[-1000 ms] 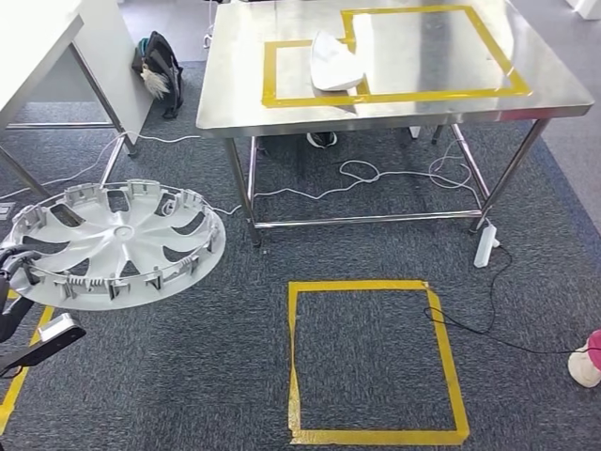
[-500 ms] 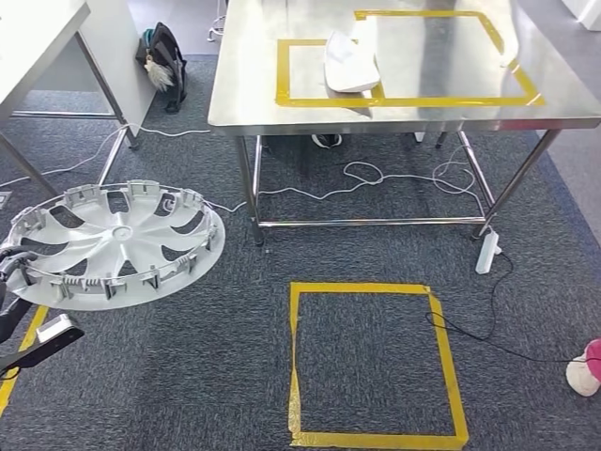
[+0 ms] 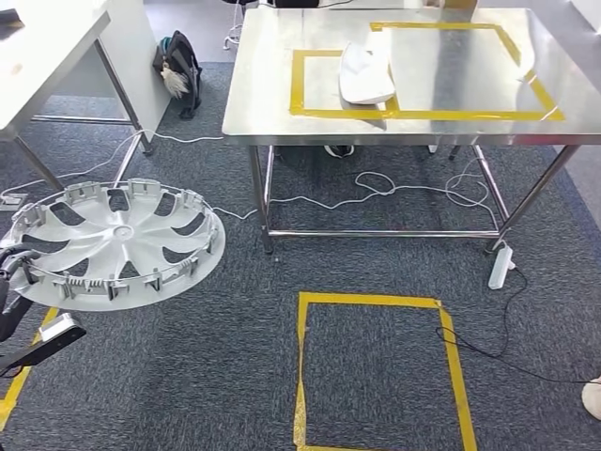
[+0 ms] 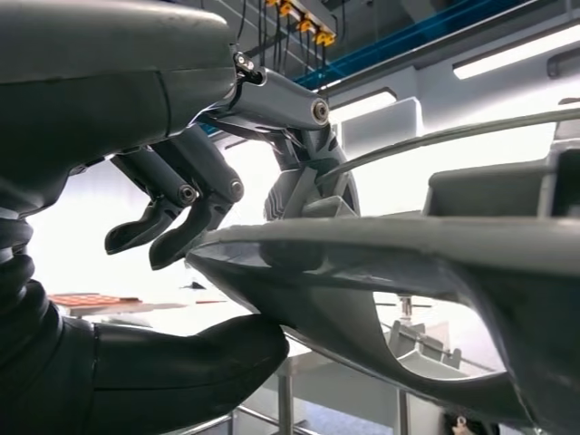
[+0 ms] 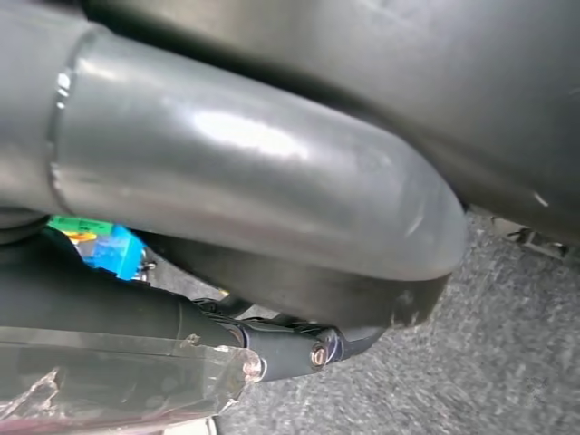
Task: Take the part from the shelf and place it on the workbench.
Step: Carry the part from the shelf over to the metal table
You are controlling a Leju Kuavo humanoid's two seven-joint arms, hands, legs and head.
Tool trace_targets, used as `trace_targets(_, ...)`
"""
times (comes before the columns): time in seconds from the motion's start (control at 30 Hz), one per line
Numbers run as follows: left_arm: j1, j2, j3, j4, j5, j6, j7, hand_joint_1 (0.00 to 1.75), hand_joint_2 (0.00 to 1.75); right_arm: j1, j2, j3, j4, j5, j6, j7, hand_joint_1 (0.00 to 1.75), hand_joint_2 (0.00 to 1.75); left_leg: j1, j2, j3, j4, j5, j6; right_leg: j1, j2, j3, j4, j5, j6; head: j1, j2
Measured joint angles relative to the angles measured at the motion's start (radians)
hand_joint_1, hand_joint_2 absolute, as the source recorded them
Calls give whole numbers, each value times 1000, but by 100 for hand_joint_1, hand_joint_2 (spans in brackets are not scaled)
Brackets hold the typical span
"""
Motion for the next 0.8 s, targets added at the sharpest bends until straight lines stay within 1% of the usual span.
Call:
trace_targets(0.07,0,0,0,0,0,3,0,175,175,0,0,0,0,0,1,2,0,0,0,-1,3,1,-1,-12,2,1,7,-14,-2,-3,-1,0)
trace_targets(0.1,0,1,1,0,0,3,0,175,175,0,0,0,0,0,1,4,0,0,1,0,5,2,-1,-17,1,2,13,-14,5,-8,-1,0)
trace_targets(0.13,0,2,1,0,0,4,0,175,175,0,0,0,0,0,1,6,0,0,1,2,3,12,-3,-22,-1,2,18,-16,7,-13,-2,0)
trace_targets(0.17,-1,3,1,0,-1,4,0,175,175,0,0,0,0,0,1,8,0,0,2,4,-9,37,-10,-26,-3,3,27,-18,6,-18,-4,0)
trace_targets(0.2,-2,4,1,0,-1,4,-1,175,175,-1,0,0,0,0,1,8,0,0,2,7,-33,81,-25,-30,-5,3,34,-21,3,-23,-5,0)
trace_targets(0.27,-3,4,1,0,0,5,-1,175,175,-1,0,0,0,0,1,8,0,0,2,9,-109,204,-71,-37,-5,3,43,-22,-6,-30,-7,0)
trace_targets(0.3,-3,3,1,0,0,5,-1,175,175,0,0,0,0,0,1,8,0,0,2,9,-144,251,-86,-38,-4,2,48,-22,-12,-31,-6,0)
trace_targets(0.33,-2,3,1,0,0,5,-1,175,175,1,0,0,0,0,1,8,0,0,2,9,-165,270,-82,-38,-4,2,56,-22,-19,-31,-6,0)
trace_targets(0.37,-1,2,1,0,0,5,-1,175,175,1,0,0,0,0,1,8,0,0,2,9,-169,254,-56,-36,-4,2,65,-22,-26,-30,-6,0)
trace_targets(0.4,-1,3,1,0,0,5,-1,175,175,2,0,0,0,0,1,8,0,0,2,9,-156,205,-14,-34,-4,3,77,-22,-34,-28,-6,0)
trace_targets(0.43,-1,3,1,0,0,5,-1,175,175,2,0,0,0,0,1,8,0,0,2,11,-134,140,34,-32,-5,3,88,-22,-43,-25,-7,0)
trace_targets(0.47,-1,4,1,0,0,5,-1,175,175,2,0,0,0,0,1,8,0,0,0,15,-112,80,60,-29,-4,3,97,-22,-52,-20,-7,0)
trace_targets(0.5,-2,5,1,0,0,5,-1,175,175,1,0,0,0,0,2,8,0,0,-3,18,-95,37,72,-25,-2,3,101,-23,-60,-14,-8,0)
trace_targets(0.53,-2,5,1,0,0,6,-1,175,175,1,0,0,0,0,2,8,0,0,-5,19,-87,14,71,-20,0,3,106,-24,-66,-6,-8,0)
trace_targets(0.57,-2,5,1,0,0,6,-1,175,175,0,0,0,0,0,2,8,0,0,-6,19,-83,8,58,-13,2,3,112,-25,-70,2,-9,0)
trace_targets(0.63,0,5,1,0,0,7,-1,175,175,-2,0,0,-1,0,2,9,0,0,-4,15,-72,5,56,1,3,1,123,-24,-77,15,-6,0)
trace_targets(0.67,1,6,2,0,-1,7,-1,175,175,-3,0,0,-1,1,2,9,0,0,-3,14,-63,4,51,8,3,1,115,-2,-81,19,-3,0)
trace_targets(0.7,2,7,2,0,-1,7,-1,175,175,-4,0,0,-1,1,3,10,0,0,-3,13,-55,3,47,13,3,1,90,42,-91,22,0,0)
trace_targets(0.73,3,7,2,0,-1,7,-1,175,175,-4,0,0,0,1,3,11,0,0,-5,13,-49,3,41,18,2,1,49,107,-109,23,2,0)
trace_targets(0.77,4,7,2,0,-2,7,-1,175,175,-4,0,0,0,1,3,10,0,0,-7,12,-44,3,34,22,3,1,1,178,-134,24,5,0)
trace_targets(0.8,4,7,2,0,-2,7,-1,175,175,-3,0,0,0,1,3,10,0,0,-9,11,-39,3,26,25,3,1,-44,234,-159,25,7,0)
